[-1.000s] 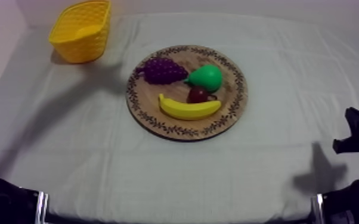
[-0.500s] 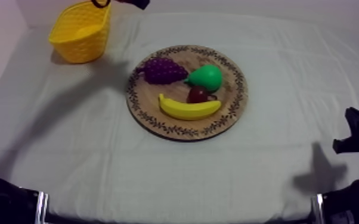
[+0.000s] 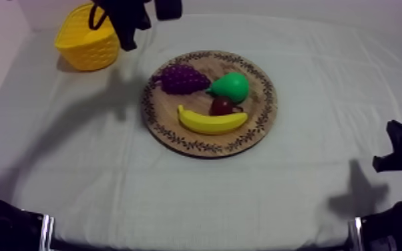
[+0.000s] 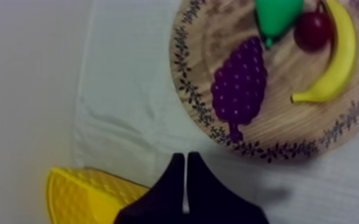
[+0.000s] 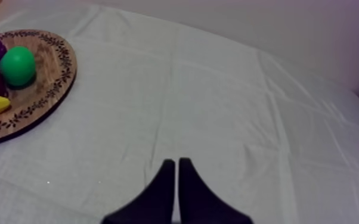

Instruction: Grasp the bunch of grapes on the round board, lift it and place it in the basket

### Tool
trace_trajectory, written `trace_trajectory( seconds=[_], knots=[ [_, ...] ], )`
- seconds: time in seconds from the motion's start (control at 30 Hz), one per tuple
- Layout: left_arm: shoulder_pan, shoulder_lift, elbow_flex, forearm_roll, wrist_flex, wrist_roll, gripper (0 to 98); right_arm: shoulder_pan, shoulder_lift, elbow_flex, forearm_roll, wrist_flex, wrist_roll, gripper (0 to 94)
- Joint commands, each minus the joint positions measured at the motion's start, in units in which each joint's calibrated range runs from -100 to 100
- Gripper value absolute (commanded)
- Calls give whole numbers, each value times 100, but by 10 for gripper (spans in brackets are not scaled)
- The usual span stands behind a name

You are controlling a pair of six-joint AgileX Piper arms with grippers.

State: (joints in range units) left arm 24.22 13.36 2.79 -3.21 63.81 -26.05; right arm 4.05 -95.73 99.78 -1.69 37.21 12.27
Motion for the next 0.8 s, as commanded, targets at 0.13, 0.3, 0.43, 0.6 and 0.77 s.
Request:
trace_trajectory(
  seconds=[0.13, 0.3, 0.43, 0.6, 0.77],
  knots=[
    [63, 79, -26, -74, 65, -184, 0, 1, -2, -1, 1, -4, 1, 5],
    [92, 120, -32, -82, 58, -107, 0, 1, -2, -1, 1, -4, 1, 5],
    [95, 130, 30, -73, -16, -81, 204, 1, -2, -1, 1, -4, 1, 5],
    [113, 118, 203, -51, -222, -76, 543, 1, -2, -1, 1, -4, 1, 5],
    [132, 109, 396, -76, -443, -14, 709, 1, -2, -1, 1, -4, 1, 5]
  ],
)
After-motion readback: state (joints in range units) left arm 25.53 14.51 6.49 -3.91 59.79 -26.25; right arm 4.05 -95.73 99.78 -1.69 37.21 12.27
